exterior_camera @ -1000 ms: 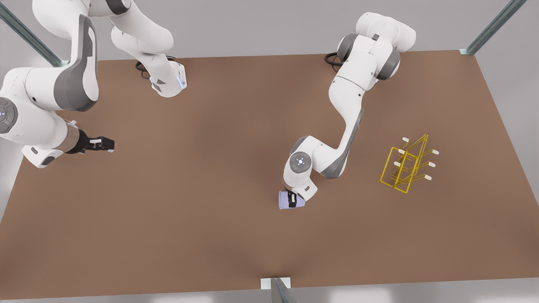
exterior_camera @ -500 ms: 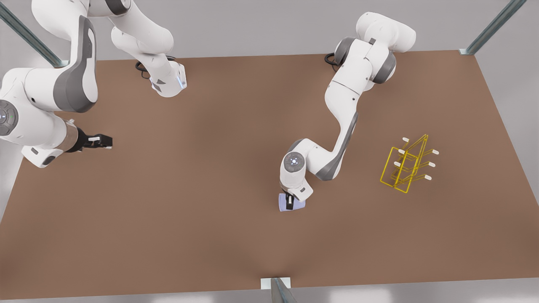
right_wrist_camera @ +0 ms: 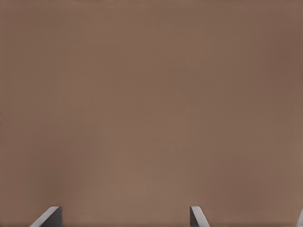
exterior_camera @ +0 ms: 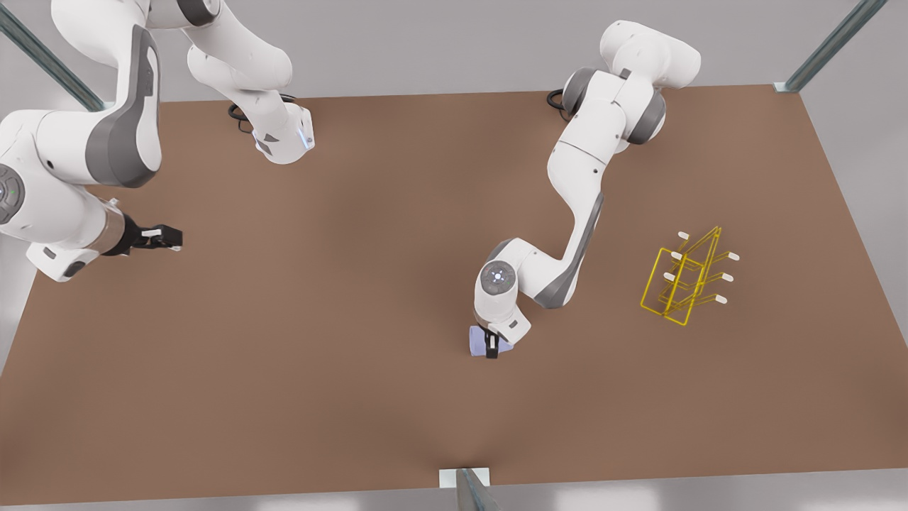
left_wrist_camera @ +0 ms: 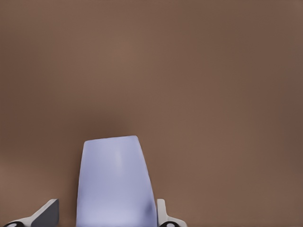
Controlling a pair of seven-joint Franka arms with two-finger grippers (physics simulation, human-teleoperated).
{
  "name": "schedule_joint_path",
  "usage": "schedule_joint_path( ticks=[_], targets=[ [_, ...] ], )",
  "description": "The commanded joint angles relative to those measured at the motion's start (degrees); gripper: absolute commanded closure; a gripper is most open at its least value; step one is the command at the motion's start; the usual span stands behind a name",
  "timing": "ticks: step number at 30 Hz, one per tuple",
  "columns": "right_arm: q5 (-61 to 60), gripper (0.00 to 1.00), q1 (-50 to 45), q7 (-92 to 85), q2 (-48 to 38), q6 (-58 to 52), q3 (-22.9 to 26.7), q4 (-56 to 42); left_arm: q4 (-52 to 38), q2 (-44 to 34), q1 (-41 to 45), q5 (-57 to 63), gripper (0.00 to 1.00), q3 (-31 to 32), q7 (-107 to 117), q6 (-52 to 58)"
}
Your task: Place the cup on the cup holder
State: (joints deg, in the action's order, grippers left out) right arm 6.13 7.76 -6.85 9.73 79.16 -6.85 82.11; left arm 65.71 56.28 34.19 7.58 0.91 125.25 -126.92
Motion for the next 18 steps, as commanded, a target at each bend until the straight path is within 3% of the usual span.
schedule_joint_path(
  ticks=[1,16,17,18],
  targets=[
    [0.03,0.0,0.06,-1.06,0.12,-0.15,0.08,-0.11,-0.06,0.23,0.0,0.06,0.0,-0.03,0.7,-0.17],
    [0.03,0.0,0.59,-0.97,1.0,-0.06,0.08,-0.11,-0.15,2.25,0.18,0.15,0.0,-0.47,-0.18,-2.54],
    [0.03,0.0,0.59,-0.97,1.0,0.03,0.08,-0.11,-0.15,2.25,0.18,0.15,0.03,-0.56,-0.18,-2.54],
    [0.11,0.0,0.59,-0.97,1.0,0.11,0.17,-0.11,-0.06,2.25,0.18,0.15,0.17,-0.47,-0.18,-2.54]
  ],
)
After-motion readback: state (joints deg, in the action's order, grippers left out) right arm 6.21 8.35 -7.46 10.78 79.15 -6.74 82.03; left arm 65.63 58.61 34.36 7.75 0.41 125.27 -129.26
